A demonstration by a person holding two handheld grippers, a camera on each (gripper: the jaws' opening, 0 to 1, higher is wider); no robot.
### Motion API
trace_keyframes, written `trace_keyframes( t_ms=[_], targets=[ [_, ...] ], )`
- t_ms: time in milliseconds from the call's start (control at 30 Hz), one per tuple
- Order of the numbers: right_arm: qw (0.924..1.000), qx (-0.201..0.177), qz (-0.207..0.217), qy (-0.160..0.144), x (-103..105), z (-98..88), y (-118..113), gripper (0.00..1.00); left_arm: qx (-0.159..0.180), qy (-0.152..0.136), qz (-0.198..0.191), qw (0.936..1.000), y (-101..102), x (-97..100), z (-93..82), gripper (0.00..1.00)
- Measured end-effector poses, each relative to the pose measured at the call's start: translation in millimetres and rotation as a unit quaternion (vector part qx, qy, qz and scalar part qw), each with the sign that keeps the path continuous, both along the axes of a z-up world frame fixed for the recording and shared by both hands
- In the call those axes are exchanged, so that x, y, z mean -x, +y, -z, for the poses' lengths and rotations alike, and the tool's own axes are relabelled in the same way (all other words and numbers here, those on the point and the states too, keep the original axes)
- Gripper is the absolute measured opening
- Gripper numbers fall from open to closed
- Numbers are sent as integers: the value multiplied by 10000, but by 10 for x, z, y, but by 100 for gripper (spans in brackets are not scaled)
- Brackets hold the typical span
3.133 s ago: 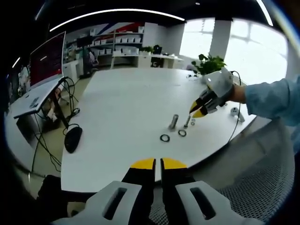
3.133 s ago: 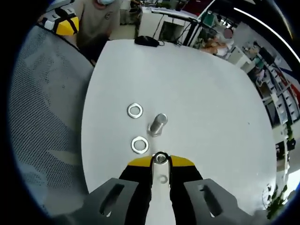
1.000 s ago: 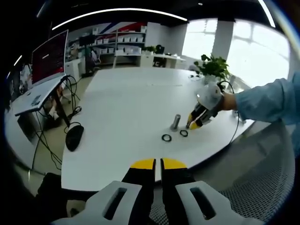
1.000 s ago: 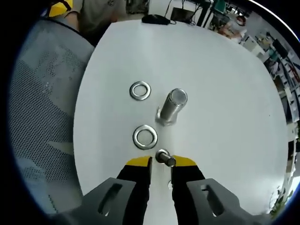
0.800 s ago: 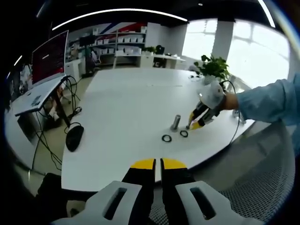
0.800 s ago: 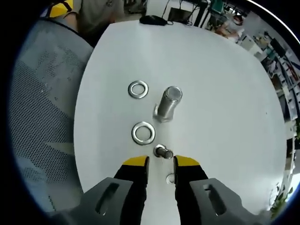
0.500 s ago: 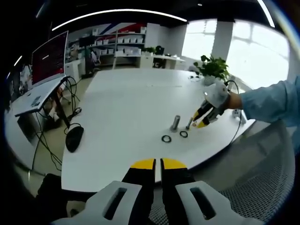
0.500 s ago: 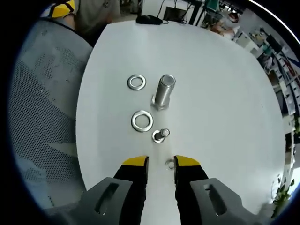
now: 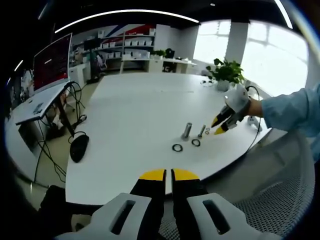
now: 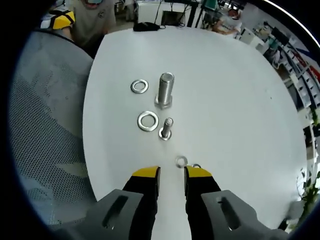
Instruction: Place the washer onto the threaded stud by aligning its center hole with the stud, sliding it down to the base, and recovering from edge contact or off-axis alignment until the washer reaches the visible bottom stop.
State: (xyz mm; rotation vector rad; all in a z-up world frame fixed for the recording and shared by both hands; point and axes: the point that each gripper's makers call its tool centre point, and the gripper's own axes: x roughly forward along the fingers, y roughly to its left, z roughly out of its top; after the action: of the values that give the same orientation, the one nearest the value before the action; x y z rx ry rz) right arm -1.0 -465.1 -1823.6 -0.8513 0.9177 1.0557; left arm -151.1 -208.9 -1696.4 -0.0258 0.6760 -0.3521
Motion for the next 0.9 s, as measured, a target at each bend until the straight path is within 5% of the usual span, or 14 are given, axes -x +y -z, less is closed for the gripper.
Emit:
trace_keyframes(
  t_ms=[267,900],
  targets=[
    [9991,-207,327,142,-20,57,-6,22,-2,14,-14,10000,3,5,3,1],
    [9997,51,91,234,-198,226,32,22,135,-159,-310,9993,72,-27,-56,2]
  ],
)
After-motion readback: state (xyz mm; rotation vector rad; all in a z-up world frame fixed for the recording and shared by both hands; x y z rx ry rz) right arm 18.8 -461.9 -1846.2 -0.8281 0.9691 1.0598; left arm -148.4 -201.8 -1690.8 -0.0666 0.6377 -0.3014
